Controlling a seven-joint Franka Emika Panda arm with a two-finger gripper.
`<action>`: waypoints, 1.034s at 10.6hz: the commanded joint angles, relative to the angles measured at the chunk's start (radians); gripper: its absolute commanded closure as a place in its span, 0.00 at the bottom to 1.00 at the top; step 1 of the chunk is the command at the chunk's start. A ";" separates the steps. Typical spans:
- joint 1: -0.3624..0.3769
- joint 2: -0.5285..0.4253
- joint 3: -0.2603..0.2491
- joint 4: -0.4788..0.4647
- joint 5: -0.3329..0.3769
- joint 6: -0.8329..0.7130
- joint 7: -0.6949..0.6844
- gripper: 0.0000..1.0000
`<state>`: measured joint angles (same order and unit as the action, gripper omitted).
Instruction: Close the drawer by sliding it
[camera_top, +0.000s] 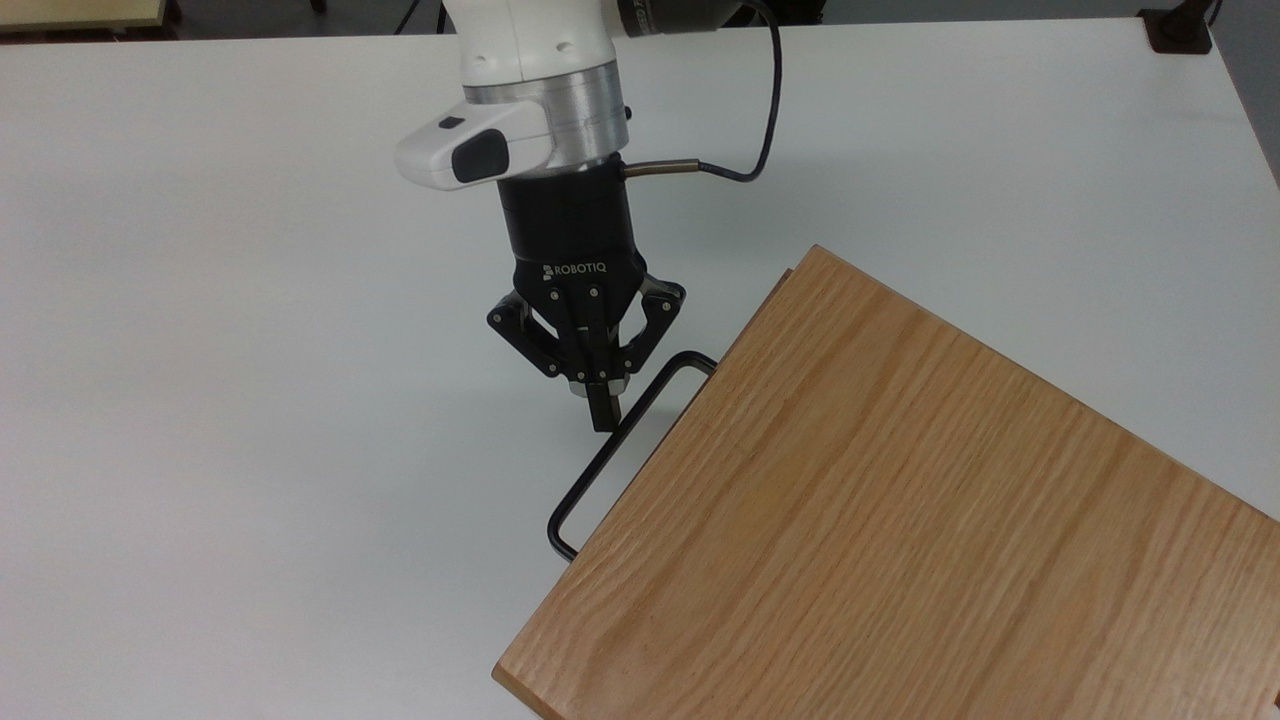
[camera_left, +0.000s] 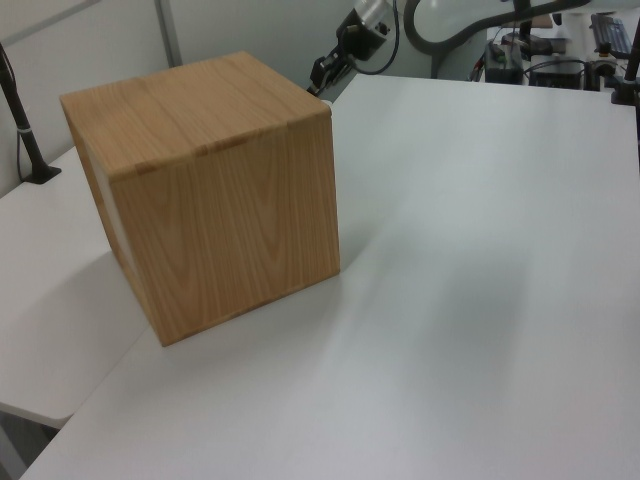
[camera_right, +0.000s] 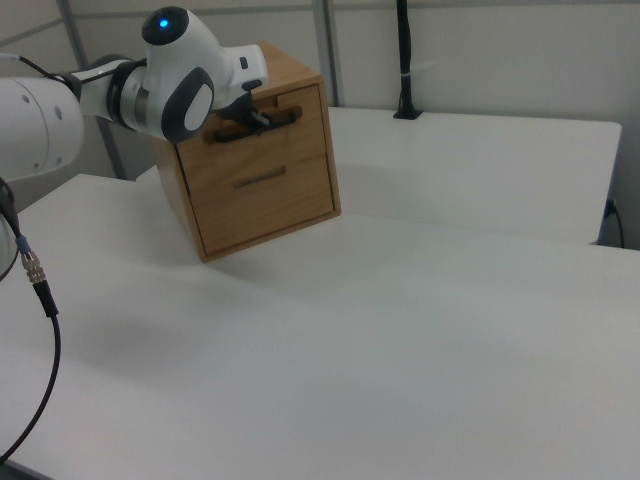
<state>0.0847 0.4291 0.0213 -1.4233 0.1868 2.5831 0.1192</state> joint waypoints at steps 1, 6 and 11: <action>0.024 0.049 -0.001 0.027 0.023 0.018 0.027 1.00; 0.006 0.026 0.016 0.018 0.026 0.041 0.042 1.00; 0.021 0.060 0.019 0.027 0.028 0.060 0.155 1.00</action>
<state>0.0833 0.4339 0.0235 -1.4210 0.1881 2.5898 0.2250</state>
